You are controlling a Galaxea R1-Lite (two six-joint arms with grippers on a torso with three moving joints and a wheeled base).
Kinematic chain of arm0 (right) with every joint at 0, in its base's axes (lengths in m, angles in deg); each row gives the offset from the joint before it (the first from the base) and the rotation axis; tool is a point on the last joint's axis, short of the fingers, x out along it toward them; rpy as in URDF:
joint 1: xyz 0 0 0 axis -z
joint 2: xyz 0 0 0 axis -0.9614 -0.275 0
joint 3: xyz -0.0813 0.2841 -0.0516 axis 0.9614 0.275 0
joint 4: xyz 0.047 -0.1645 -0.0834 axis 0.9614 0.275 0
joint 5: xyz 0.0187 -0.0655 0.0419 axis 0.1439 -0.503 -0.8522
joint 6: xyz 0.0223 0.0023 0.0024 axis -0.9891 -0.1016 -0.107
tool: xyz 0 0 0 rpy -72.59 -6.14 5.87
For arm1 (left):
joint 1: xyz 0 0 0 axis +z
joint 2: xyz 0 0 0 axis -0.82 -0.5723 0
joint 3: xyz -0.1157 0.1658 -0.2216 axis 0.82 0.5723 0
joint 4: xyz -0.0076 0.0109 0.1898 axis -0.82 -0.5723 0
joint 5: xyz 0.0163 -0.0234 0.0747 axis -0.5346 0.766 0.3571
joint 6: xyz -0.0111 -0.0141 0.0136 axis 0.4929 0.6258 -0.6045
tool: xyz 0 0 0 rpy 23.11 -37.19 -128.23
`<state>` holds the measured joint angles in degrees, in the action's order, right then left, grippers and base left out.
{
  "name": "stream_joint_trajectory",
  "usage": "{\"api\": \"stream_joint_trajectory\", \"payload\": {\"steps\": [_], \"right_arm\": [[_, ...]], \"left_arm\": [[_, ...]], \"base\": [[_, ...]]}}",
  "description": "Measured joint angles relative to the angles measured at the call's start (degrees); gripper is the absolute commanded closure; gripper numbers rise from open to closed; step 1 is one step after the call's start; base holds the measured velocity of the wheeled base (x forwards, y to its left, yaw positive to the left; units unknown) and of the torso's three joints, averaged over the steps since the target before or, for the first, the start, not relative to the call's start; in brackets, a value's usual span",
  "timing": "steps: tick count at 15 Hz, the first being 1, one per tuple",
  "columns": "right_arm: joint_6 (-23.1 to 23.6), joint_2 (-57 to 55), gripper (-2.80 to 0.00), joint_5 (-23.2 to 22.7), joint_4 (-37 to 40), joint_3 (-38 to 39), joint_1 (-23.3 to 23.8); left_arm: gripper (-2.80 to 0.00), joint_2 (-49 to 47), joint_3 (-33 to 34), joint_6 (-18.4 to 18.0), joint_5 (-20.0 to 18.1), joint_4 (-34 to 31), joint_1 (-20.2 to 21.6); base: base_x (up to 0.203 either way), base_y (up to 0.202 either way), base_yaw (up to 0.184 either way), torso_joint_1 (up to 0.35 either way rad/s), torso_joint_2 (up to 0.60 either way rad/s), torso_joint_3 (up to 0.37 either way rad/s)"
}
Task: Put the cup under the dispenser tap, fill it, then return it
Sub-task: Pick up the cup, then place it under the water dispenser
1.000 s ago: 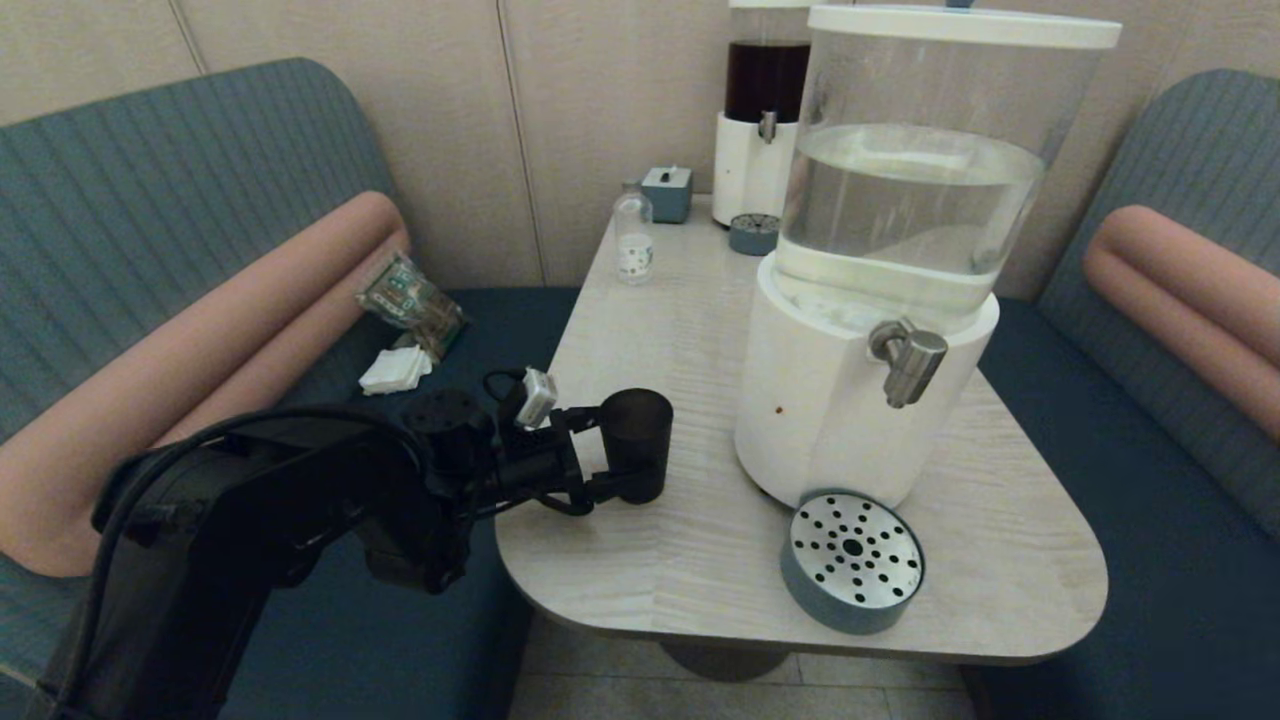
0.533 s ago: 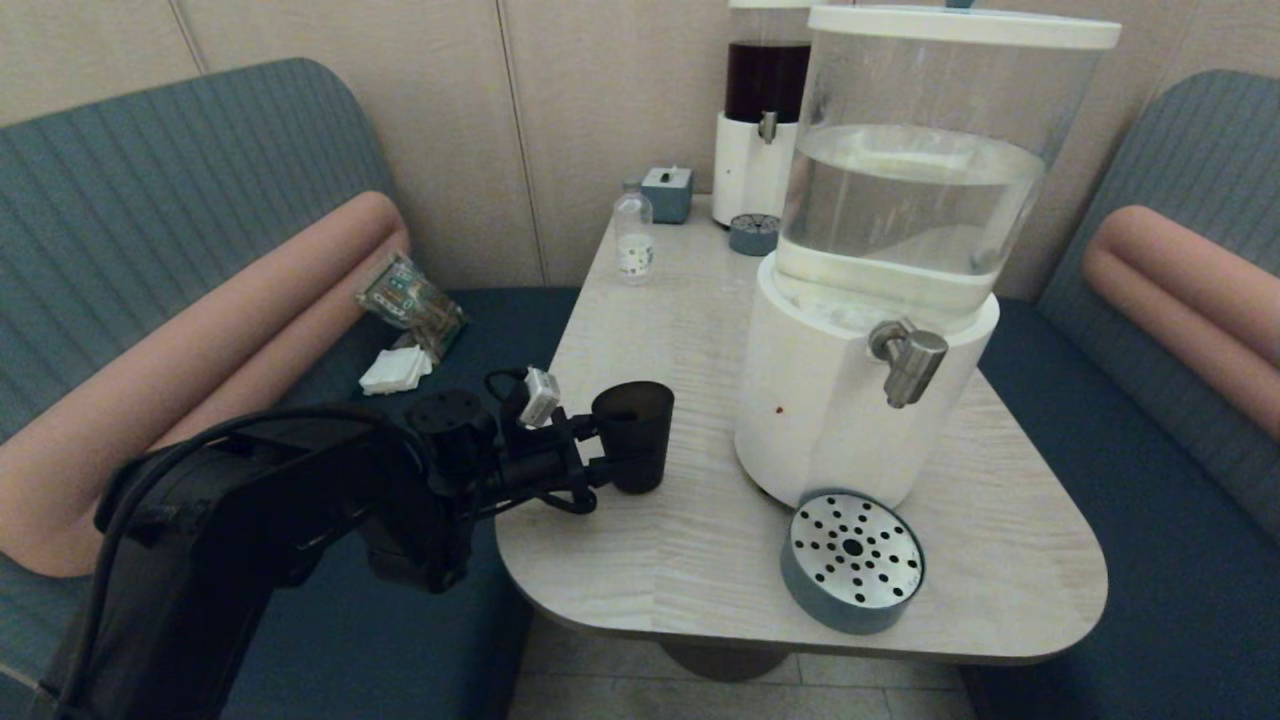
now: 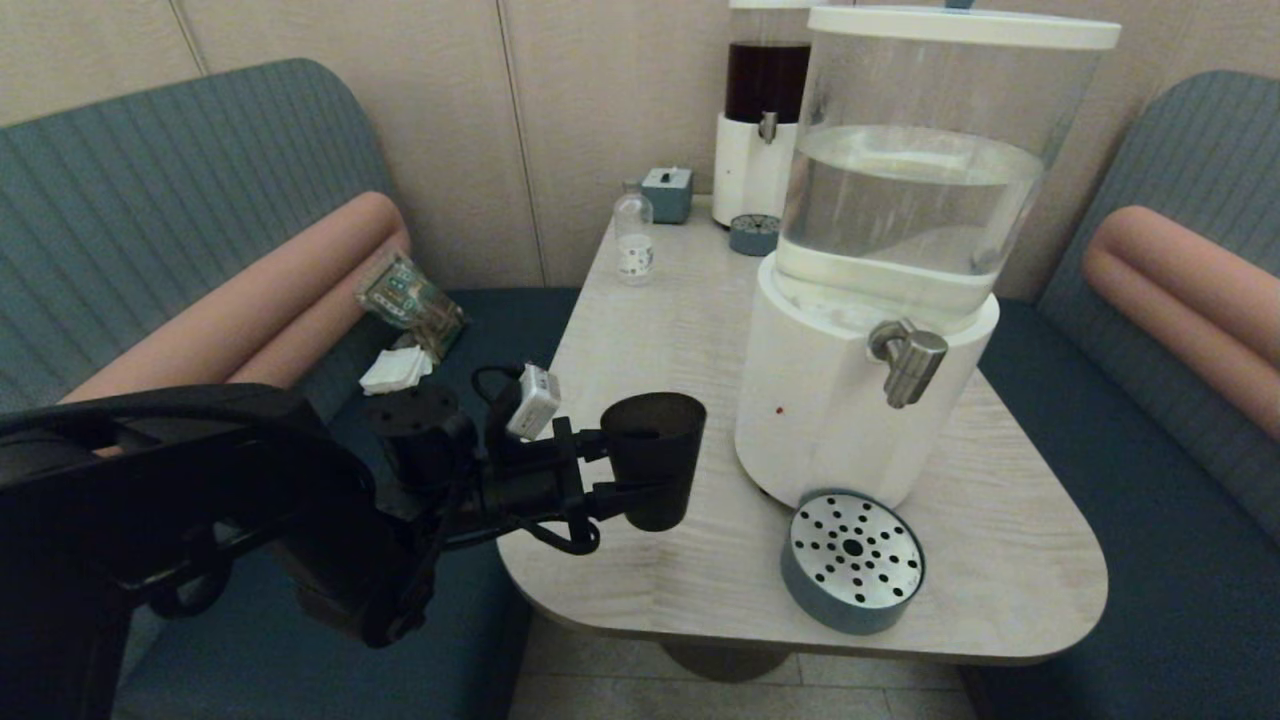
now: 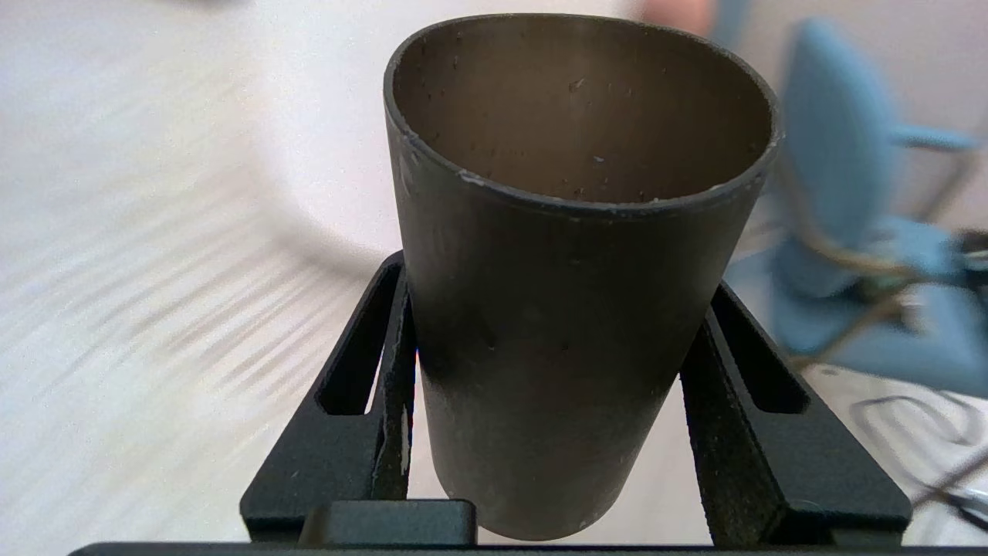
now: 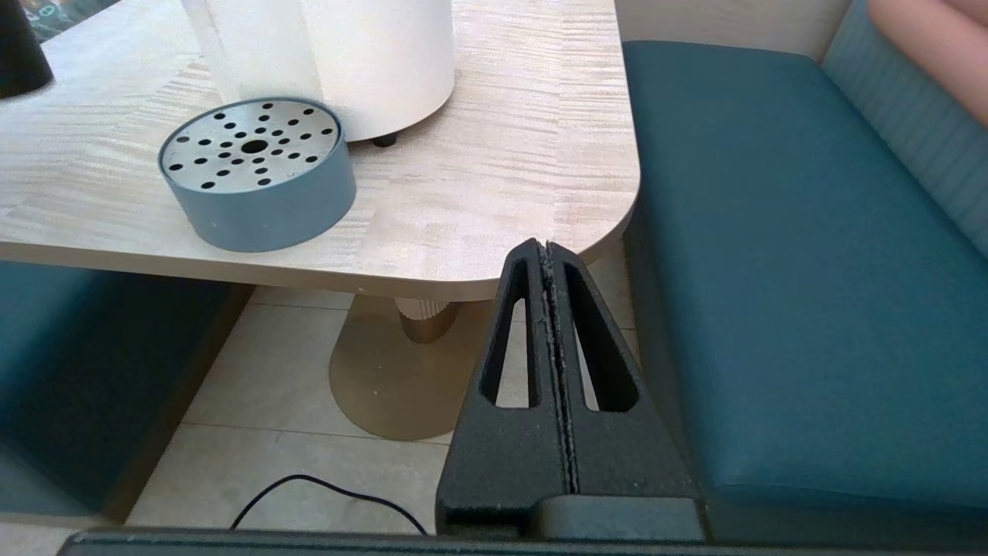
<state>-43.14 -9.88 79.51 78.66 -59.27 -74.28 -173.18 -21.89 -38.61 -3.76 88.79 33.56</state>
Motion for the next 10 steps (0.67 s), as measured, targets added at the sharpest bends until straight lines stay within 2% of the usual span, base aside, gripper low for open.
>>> {"api": "stream_joint_trajectory", "payload": {"steps": [3, 5, 10], "right_arm": [[0.0, 0.0, 0.0, 0.0, 0.0, 0.0, 0.0], [0.0, 0.0, 0.0, 0.0, 0.0, 0.0, 0.0], [0.0, 0.0, 0.0, 0.0, 0.0, 0.0, 0.0]], "left_arm": [[0.0, 4.1, 1.9, 0.3, 5.5, 0.0, -7.0], [0.0, 4.1, 0.2, 0.3, 7.9, 0.0, -9.9], [0.0, 0.2, -5.8, 0.5, 9.1, 0.0, -12.7]], "base": [[0.0, 0.0, 0.0, 0.0, 0.0, 0.0], [0.0, 0.0, 0.0, 0.0, 0.0, 0.0], [0.0, 0.0, 0.0, 0.0, 0.0, 0.0]]}}
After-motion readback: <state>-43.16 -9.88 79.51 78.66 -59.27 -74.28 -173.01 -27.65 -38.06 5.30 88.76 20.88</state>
